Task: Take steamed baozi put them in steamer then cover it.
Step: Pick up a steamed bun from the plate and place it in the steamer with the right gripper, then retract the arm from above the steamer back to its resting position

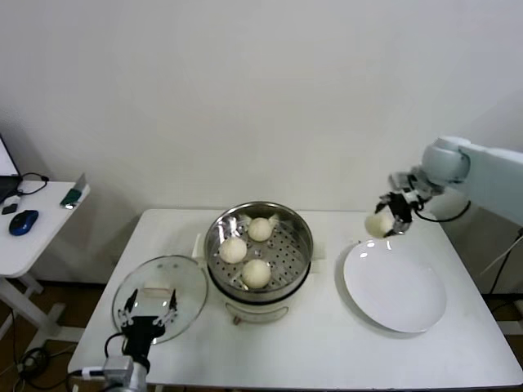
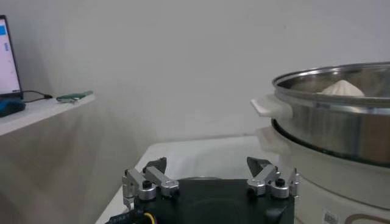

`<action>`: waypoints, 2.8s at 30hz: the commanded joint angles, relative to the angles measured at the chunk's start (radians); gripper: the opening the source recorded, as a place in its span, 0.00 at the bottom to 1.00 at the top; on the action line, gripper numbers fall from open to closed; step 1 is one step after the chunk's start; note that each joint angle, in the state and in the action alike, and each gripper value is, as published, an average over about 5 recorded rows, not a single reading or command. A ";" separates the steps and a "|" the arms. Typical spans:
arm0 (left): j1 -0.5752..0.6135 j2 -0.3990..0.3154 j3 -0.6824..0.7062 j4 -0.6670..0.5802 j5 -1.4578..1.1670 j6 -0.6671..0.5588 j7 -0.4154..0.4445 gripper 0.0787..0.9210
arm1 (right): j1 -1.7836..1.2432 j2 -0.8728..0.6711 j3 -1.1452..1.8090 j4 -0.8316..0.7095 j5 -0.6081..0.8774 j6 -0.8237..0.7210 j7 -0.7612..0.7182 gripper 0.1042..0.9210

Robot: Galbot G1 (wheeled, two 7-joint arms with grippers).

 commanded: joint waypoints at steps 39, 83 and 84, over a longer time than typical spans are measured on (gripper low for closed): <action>0.003 0.007 0.001 0.002 -0.009 -0.009 0.000 0.88 | -0.117 0.383 -0.040 0.151 0.268 -0.379 0.321 0.74; -0.017 0.032 -0.002 0.002 -0.057 -0.002 0.020 0.88 | -1.402 -0.112 1.619 0.386 0.192 0.037 1.057 0.88; -0.018 0.034 0.000 0.004 -0.055 -0.004 0.019 0.88 | -1.486 -0.102 1.694 0.406 0.180 0.048 1.058 0.88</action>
